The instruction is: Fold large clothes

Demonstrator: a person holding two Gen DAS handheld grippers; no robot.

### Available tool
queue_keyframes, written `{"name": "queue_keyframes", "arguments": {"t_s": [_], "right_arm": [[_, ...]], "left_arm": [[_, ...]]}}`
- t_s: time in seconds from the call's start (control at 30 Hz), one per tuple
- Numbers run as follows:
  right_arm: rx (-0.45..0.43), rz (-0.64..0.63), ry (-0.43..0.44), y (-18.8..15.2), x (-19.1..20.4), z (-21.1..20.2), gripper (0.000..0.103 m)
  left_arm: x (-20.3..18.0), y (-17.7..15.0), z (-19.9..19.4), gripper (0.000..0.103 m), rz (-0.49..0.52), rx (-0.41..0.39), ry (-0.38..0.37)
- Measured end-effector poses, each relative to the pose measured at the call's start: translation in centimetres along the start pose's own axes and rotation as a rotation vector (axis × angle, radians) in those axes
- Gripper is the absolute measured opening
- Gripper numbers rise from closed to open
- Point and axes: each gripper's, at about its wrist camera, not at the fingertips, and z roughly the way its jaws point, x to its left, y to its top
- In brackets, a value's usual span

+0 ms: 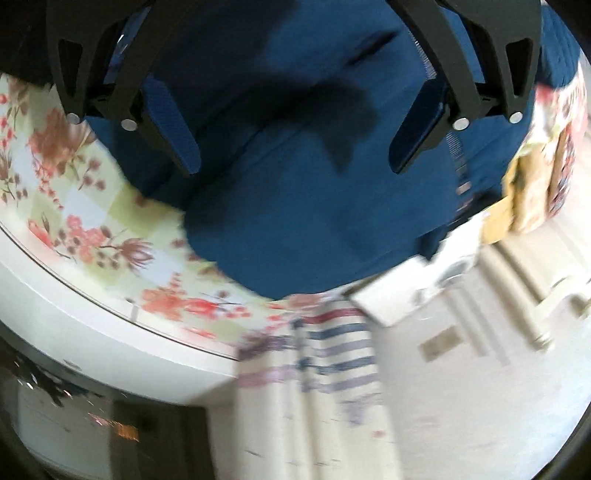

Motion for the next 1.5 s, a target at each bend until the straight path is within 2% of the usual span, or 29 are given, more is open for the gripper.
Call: {"name": "queue_keyframes", "arguments": {"t_s": [0.07,0.13,0.17,0.2,0.23,0.3,0.4,0.47,0.53,0.63,0.67,0.77,0.8,0.83,0.87,0.93,1.0,1.07,1.17,1.2,1.23,1.27,1.3,1.33,1.37,1.43,1.5], "right_arm": [[-0.002,0.007,0.006,-0.1,-0.1,0.0,0.077],[-0.004,0.01,0.01,0.0,-0.1,0.1,0.077],[-0.005,0.012,0.013,-0.1,-0.2,0.0,0.077],[-0.007,0.016,0.019,-0.2,-0.2,-0.1,0.077],[-0.009,0.023,0.027,-0.1,-0.4,-0.1,0.077],[-0.011,0.031,0.039,-0.1,-0.7,-0.1,0.077],[-0.014,0.037,0.046,-0.1,-1.0,0.1,0.077],[-0.016,0.042,0.055,-0.1,-1.2,0.1,0.076],[-0.017,0.045,0.06,0.0,-1.3,0.1,0.076],[-0.017,0.044,0.061,-0.1,-1.4,0.1,0.076],[-0.018,0.045,0.061,-0.2,-1.4,0.1,0.077],[-0.017,0.043,0.059,-0.2,-1.4,0.1,0.077],[-0.016,0.039,0.054,-0.1,-1.4,0.1,0.077],[-0.014,0.034,0.047,-0.1,-1.3,0.2,0.077],[-0.013,0.03,0.041,-0.2,-1.2,0.2,0.077],[-0.012,0.021,0.028,-0.2,-1.0,0.3,0.077],[-0.01,0.014,0.018,-0.2,-1.0,0.4,0.077],[-0.009,0.012,0.015,-0.2,-0.9,0.5,0.077],[-0.01,0.012,0.016,-0.3,-0.9,0.5,0.077],[-0.009,0.011,0.014,-0.3,-0.8,0.5,0.077],[-0.008,0.009,0.011,-0.2,-0.8,0.6,0.077],[-0.009,0.007,0.01,-0.3,-0.7,0.5,0.077],[-0.009,0.006,0.008,-0.3,-0.6,0.5,0.077],[-0.009,0.004,0.004,-0.3,-0.5,0.5,0.077],[-0.01,0.002,0.001,-0.4,-0.5,0.5,0.077],[-0.011,-0.002,-0.006,-0.4,-0.4,0.5,0.077],[-0.009,-0.003,-0.008,-0.5,-0.4,0.5,0.077]], "left_arm": [[-2.1,0.2,2.5,0.086,0.061,0.083,0.009],[-2.9,-0.2,3.9,0.071,0.098,0.104,0.061],[-2.8,-0.4,4.0,0.066,0.096,0.083,0.065],[-2.5,-0.5,3.7,0.046,0.08,0.063,0.067],[-1.8,-0.5,3.0,0.032,0.041,0.035,0.05],[0.4,-0.5,0.8,0.027,-0.069,-0.051,-0.011],[6.0,-2.0,-4.2,0.025,-0.349,-0.201,-0.153],[11.3,-5.2,-7.1,0.025,-0.593,-0.296,-0.291],[15.7,-9.4,-8.6,0.025,-0.789,-0.363,-0.375],[20.6,-16.6,-9.3,0.026,-1.021,-0.389,-0.392],[22.1,-19.7,-9.2,0.026,-1.104,-0.378,-0.386],[24.4,-25.8,-8.1,0.031,-1.279,-0.311,-0.346],[24.7,-27.1,-8.0,0.04,-1.325,-0.295,-0.348],[25.0,-28.0,-7.6,0.054,-1.367,-0.284,-0.354],[25.1,-28.8,-7.2,0.061,-1.397,-0.283,-0.371],[25.1,-28.8,-6.9,0.082,-1.402,-0.32,-0.419],[24.8,-27.8,-7.1,0.091,-1.376,-0.331,-0.409],[24.7,-27.2,-6.9,0.091,-1.383,-0.321,-0.362],[25.1,-26.4,-5.7,0.087,-1.426,-0.291,-0.341],[25.1,-25.8,-5.5,0.082,-1.414,-0.275,-0.32],[25.2,-25.3,-5.4,0.067,-1.399,-0.251,-0.283],[25.4,-25.0,-5.3,0.057,-1.385,-0.221,-0.241],[26.7,-26.4,-5.6,0.031,-1.374,-0.201,-0.222],[26.8,-26.7,-5.4,0.018,-1.358,-0.177,-0.211],[26.6,-26.6,-5.3,0.012,-1.331,-0.159,-0.204],[26.2,-26.5,-6.0,0.008,-1.263,-0.163,-0.157],[25.4,-26.3,-7.8,0.008,-1.191,-0.163,-0.031]]}}
